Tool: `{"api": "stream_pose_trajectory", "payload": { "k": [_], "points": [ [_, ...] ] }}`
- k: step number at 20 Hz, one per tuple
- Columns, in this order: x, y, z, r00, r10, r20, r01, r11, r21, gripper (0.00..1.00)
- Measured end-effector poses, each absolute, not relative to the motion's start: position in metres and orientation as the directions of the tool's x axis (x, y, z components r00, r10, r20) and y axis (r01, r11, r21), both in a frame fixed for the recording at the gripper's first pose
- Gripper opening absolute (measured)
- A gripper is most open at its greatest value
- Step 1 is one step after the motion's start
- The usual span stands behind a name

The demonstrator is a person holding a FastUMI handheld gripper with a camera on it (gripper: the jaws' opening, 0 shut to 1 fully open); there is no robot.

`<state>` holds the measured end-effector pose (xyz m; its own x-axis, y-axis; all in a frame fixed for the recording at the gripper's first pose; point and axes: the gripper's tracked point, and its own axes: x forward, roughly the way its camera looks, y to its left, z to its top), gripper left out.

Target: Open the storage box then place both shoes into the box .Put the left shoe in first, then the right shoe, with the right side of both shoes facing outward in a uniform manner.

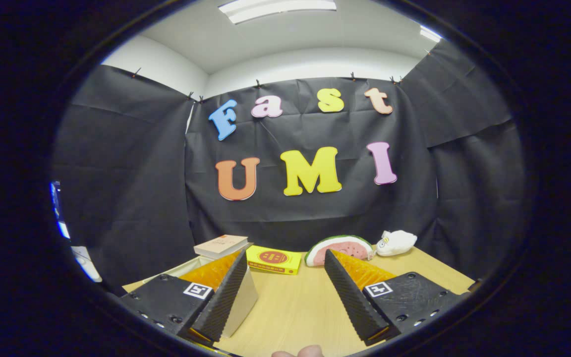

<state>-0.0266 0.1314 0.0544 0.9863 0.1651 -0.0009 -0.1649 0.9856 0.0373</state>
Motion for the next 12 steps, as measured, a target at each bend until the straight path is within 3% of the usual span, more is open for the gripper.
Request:
{"api": "stream_pose_trajectory", "payload": {
  "k": [3,12],
  "points": [
    [-0.024,0.135,0.059,0.988,0.148,0.05,-0.148,0.989,0.013,0.96],
    [-0.005,0.174,0.043,0.983,0.186,-0.007,-0.186,0.982,0.017,0.95]
  ]
}}
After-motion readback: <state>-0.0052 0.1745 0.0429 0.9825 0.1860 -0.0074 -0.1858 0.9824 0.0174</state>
